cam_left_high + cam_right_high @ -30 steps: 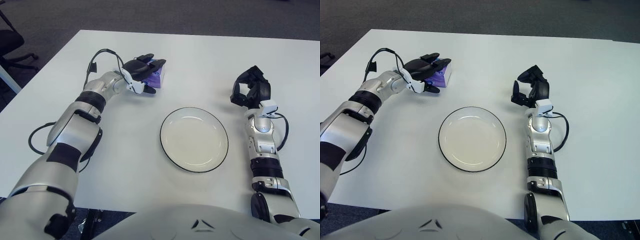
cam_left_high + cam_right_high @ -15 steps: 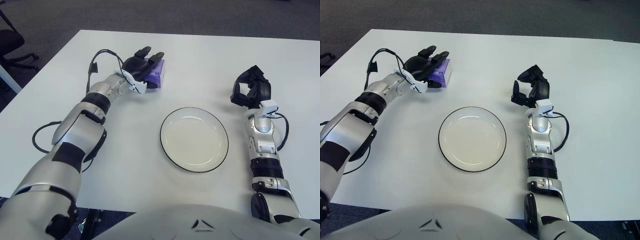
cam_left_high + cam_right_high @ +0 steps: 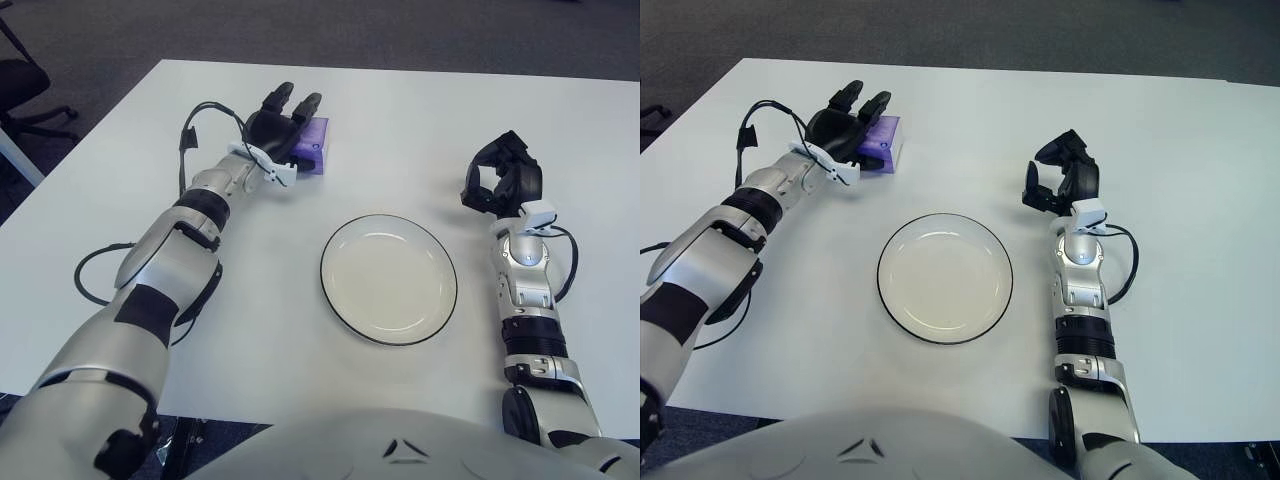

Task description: Put the tissue paper into the plate.

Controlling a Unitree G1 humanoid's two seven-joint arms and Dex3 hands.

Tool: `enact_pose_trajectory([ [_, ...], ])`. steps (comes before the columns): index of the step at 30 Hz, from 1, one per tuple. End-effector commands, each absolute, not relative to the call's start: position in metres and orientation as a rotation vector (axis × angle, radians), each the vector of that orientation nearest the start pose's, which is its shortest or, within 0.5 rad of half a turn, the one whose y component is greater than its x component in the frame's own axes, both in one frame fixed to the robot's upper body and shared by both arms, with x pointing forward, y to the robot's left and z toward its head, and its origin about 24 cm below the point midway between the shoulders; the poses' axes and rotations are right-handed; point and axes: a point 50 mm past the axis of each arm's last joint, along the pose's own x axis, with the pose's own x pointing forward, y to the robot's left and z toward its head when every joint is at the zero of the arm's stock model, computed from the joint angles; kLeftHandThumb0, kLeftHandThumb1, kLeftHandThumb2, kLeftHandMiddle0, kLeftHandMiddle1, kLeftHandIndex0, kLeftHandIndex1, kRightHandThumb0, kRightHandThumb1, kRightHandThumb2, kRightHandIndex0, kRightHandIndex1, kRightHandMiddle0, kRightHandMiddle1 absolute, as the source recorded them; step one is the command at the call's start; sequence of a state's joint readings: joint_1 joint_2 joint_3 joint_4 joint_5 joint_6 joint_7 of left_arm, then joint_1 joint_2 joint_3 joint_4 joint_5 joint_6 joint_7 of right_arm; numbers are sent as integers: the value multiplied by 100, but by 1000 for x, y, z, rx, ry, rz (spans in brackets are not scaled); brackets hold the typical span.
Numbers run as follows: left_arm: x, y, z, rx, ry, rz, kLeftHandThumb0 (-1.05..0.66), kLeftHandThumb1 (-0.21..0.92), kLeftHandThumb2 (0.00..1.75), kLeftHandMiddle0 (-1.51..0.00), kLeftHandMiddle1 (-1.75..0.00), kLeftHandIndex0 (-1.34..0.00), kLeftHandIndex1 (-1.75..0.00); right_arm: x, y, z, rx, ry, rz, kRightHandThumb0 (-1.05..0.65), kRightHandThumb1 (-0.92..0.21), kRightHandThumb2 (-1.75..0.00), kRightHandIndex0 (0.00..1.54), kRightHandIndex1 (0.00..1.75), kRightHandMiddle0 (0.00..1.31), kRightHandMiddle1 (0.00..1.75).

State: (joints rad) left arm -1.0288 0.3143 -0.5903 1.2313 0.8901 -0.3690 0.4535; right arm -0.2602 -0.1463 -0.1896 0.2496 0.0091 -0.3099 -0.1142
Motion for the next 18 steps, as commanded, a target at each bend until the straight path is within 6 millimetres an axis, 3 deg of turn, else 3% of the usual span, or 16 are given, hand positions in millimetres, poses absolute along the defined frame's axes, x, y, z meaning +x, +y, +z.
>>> enact_pose_trajectory([
  [1,399,118,119,1551,-491,-250,-105,92,59,-10,-13,-1,-4,242,-217,0,-84,9,-291,-46,-37,-125,120,175,57,175],
  [4,399,118,118,1550,-471,-271,-105,92,56,-5,-68,0,-17,242,-217,0,-85,11,-292,-46,-37,-125,120,175,57,175],
  [7,399,119,116,1549,-447,-293,-105,92,54,-7,-92,0,-26,241,-217,0,-87,11,-293,-46,-37,-125,120,175,57,175],
  [12,398,121,111,1541,-391,-344,-105,92,53,-10,-119,0,-41,242,-217,1,-96,8,-296,-46,-37,-125,121,175,57,175],
  [18,398,124,106,1524,-278,-439,-105,92,52,-12,-134,0,-51,242,-216,1,-104,16,-291,-46,-37,-125,121,175,57,175],
])
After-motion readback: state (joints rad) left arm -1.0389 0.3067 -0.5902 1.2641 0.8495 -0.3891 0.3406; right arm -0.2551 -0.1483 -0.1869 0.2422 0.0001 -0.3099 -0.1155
